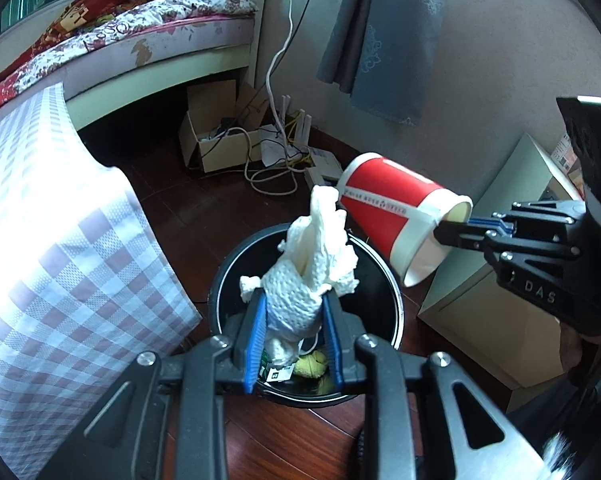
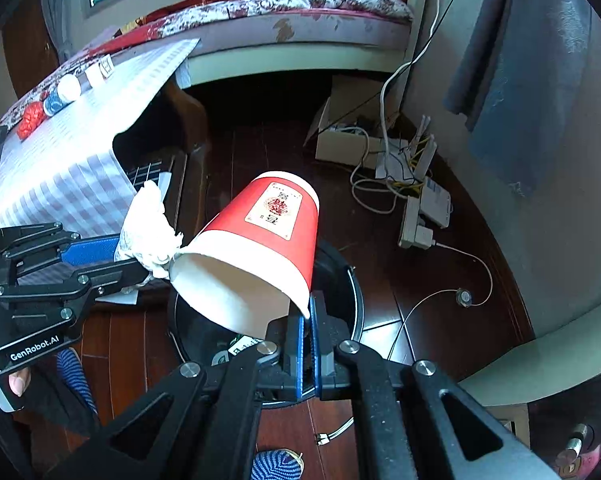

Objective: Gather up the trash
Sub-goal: 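Open both tools over the bin to drop the red cup and tissue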

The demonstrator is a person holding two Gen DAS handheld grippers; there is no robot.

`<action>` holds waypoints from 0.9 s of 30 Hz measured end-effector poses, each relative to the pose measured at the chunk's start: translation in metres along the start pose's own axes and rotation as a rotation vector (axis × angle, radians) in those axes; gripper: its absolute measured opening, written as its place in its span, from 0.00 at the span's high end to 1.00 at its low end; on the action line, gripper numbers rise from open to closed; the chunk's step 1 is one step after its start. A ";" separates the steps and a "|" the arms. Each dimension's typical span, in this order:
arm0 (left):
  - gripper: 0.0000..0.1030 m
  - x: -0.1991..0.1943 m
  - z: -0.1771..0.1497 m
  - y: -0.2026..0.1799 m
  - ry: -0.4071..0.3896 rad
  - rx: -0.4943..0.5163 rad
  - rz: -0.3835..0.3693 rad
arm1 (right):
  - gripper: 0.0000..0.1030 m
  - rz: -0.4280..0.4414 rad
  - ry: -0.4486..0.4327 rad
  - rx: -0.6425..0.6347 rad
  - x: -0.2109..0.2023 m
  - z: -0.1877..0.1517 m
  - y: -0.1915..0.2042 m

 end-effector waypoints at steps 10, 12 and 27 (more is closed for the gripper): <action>0.01 0.019 -0.004 0.020 0.020 -0.043 0.136 | 0.01 -0.050 0.188 -0.008 0.042 -0.021 -0.007; 0.01 0.020 -0.005 0.021 0.010 -0.032 0.167 | 0.01 -0.062 0.186 -0.017 0.041 -0.021 -0.006; 0.01 0.011 -0.005 0.035 -0.028 -0.024 0.205 | 0.01 -0.093 0.169 -0.052 0.036 -0.016 -0.004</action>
Point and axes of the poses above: each gripper's, at about its wrist camera, not at the fingertips, and x roughly the way its jaws point, y to its left, z to its top, the point moved 4 cm from there along x, roughly the way its jaws point, and after that the axes turned 15 degrees about -x, right-handed, at the moved point
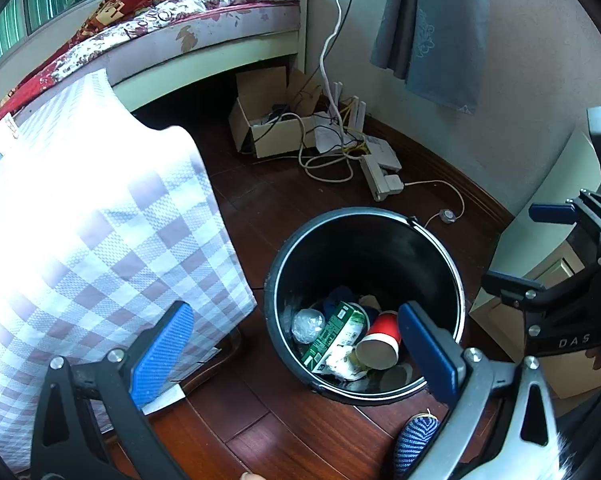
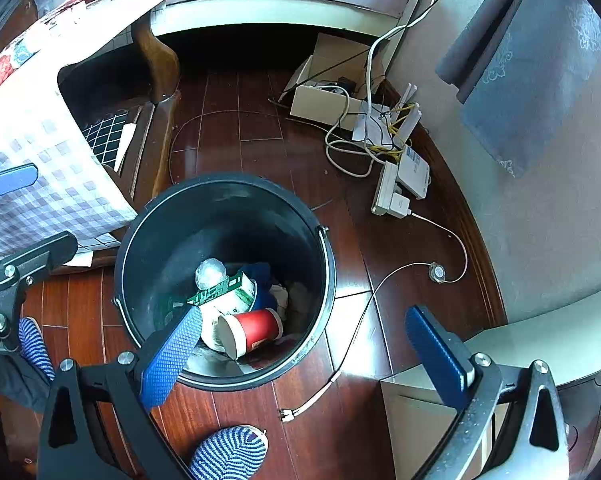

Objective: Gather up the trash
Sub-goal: 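Open both tools over the bin to drop the red cup and tissue, then move both tools back from the bin toward the remaining items on the bed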

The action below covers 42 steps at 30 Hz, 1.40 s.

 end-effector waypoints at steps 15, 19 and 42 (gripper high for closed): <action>0.01 -0.021 0.009 0.004 -0.050 0.001 0.013 | 0.01 -0.014 -0.058 0.006 -0.015 0.011 0.002; 0.01 -0.036 0.018 0.010 -0.089 -0.010 0.020 | 0.01 -0.021 -0.094 0.009 -0.024 0.021 0.005; 0.01 -0.096 0.060 0.093 -0.243 -0.100 0.125 | 0.01 0.009 -0.334 -0.010 -0.076 0.114 0.056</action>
Point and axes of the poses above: each gripper's, at about its wrist camera, not at the fingertips, and x roughly the way its jaws point, y to its left, z to its top, the point moved 4 cm from there along x, roughly the way its jaws point, and after that the axes turned 15 degrees about -x, right-handed, at the moved point
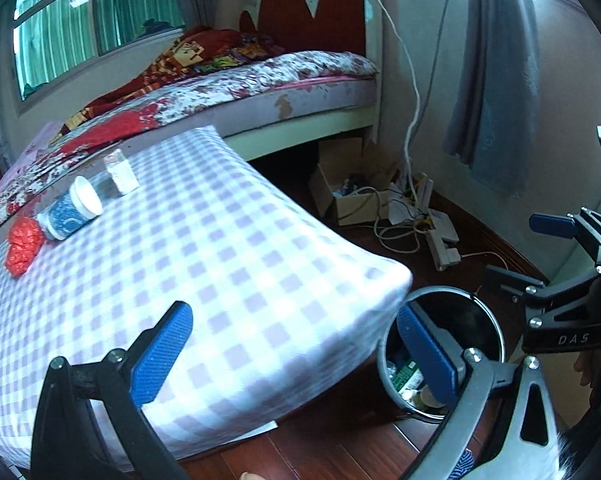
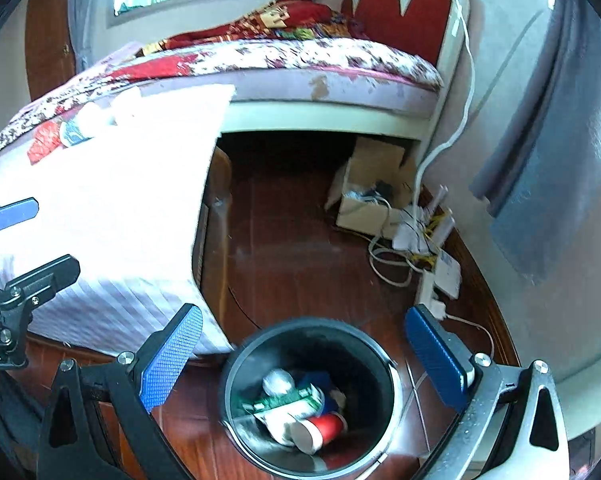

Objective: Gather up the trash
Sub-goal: 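Move both tools back from the bin toward the remaining items on the bed, then grasp the blue patterned cup with the right tool while the left tool grasps the red bag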

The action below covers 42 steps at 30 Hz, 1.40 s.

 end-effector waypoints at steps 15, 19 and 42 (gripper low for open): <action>0.01 -0.003 0.016 0.108 -0.031 -0.120 0.133 | 0.01 0.098 -0.105 -0.053 0.016 0.078 0.083; 0.01 -0.008 0.022 0.142 -0.045 -0.139 0.182 | 0.01 0.124 -0.121 -0.070 0.023 0.096 0.104; 0.02 -0.005 0.067 0.343 -0.109 -0.334 0.349 | 0.01 0.312 -0.256 -0.204 0.074 0.244 0.230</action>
Point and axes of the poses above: each gripper's, at about its wrist camera, not at the fingertips, and x roughly the way its jaws point, y to its left, z to its top, the point moved 4 cm from there along x, roughly the way its jaws point, and after that the axes turned 15 degrees about -x, right-handed, at the moved point
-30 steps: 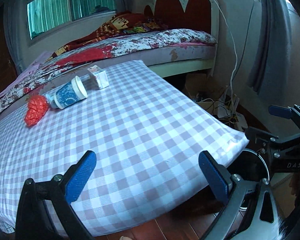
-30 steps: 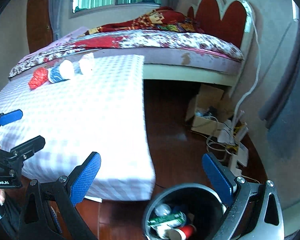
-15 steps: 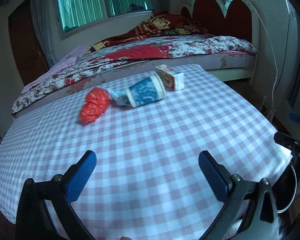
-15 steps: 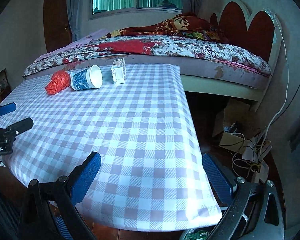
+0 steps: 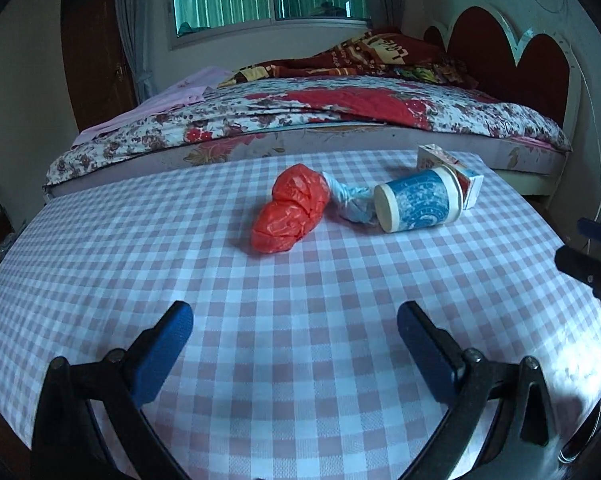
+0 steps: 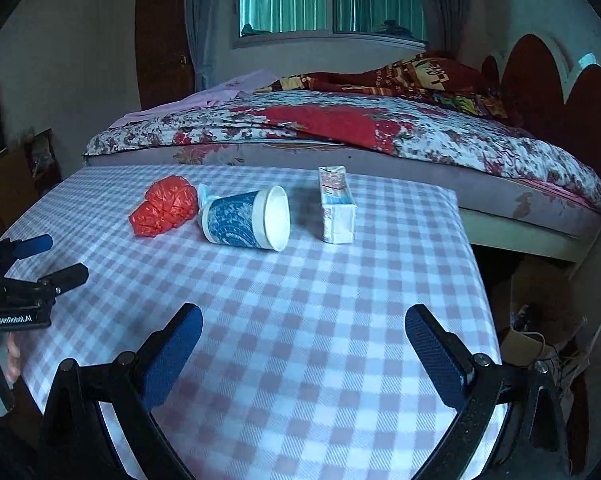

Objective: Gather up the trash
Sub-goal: 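Grasp the blue patterned cup with the right tool while the left tool grasps the red bag, then carry the blue patterned cup and red bag over the black bin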

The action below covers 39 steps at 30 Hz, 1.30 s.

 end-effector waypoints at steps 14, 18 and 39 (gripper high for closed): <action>0.23 0.084 0.046 0.004 0.059 -0.020 -0.063 | 0.29 0.116 0.056 -0.036 0.109 0.054 0.018; 0.31 0.103 0.053 0.005 0.092 -0.028 -0.066 | 0.49 0.165 0.059 -0.036 0.121 0.055 0.024; 0.82 0.036 0.018 0.007 0.078 -0.074 -0.123 | 0.96 0.156 0.006 -0.066 0.067 0.045 0.048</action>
Point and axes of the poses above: each gripper's, at about its wrist camera, not at the fingertips, and x roughly the way its jaws point, y to its left, z to its top, the point moved 4 cm from there along x, roughly the way its jaws point, and after that the axes turned 15 degrees about -x, right-handed, at the moved point
